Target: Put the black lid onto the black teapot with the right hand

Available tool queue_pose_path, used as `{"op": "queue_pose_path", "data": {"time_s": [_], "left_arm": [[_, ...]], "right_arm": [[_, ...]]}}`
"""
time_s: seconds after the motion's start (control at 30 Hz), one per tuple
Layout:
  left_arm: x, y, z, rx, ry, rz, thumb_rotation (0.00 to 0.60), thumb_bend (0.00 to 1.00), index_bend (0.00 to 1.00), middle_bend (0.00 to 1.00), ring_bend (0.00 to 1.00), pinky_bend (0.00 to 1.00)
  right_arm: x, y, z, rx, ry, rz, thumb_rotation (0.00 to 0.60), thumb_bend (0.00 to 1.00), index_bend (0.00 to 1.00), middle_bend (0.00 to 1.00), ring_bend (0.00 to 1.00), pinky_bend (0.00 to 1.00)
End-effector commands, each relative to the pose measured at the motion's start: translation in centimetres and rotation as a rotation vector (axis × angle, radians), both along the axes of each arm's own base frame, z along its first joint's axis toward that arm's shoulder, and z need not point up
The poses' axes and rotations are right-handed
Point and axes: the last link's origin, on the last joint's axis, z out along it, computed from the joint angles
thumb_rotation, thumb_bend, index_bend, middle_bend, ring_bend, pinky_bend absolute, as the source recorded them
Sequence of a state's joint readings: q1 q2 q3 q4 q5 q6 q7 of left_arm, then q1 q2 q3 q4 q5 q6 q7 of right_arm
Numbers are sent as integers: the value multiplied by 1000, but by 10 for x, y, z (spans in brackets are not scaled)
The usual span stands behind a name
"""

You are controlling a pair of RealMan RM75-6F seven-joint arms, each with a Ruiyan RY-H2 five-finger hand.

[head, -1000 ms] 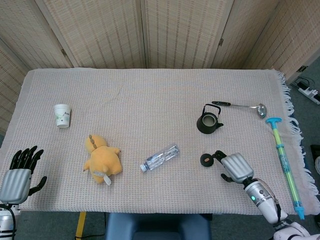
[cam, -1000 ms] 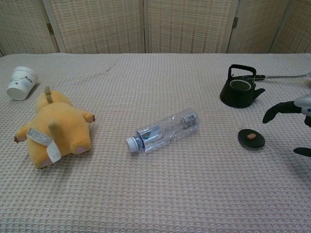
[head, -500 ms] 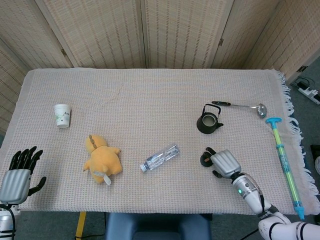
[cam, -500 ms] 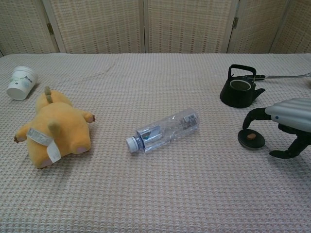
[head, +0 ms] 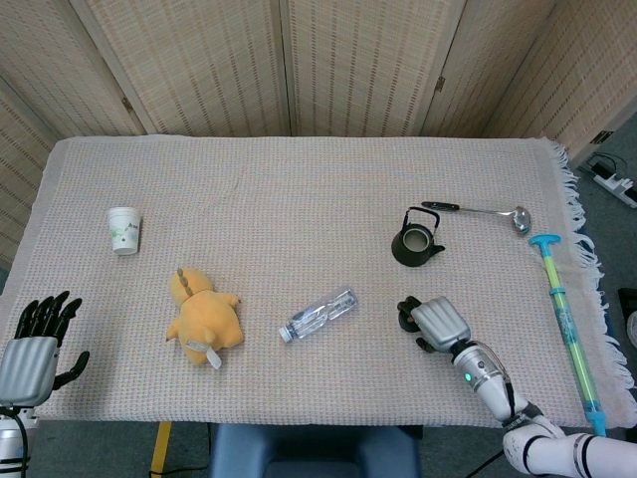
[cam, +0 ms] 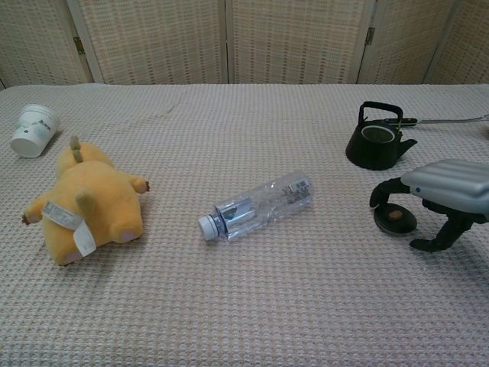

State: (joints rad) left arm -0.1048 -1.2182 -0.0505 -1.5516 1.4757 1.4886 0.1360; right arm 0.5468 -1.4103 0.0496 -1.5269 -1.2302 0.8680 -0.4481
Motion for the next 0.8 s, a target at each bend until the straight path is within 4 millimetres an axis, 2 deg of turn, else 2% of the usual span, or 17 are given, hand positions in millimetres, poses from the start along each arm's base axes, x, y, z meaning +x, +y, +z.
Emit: {"op": "queue_pose_path", "data": {"time_s": [0.03,0.8], "left_arm": [[0,0,0,-1,0,1,600,293,91,0,0,0],[-5,2,-2,-3,-3,9,600,292,92,0,0,0]], "right_arm": [[0,-1,-1,1,0,-5,600,331,227,281,932,805],[7,-8,-7,-17,-10,0,600,331,380,378,958,836]]}}
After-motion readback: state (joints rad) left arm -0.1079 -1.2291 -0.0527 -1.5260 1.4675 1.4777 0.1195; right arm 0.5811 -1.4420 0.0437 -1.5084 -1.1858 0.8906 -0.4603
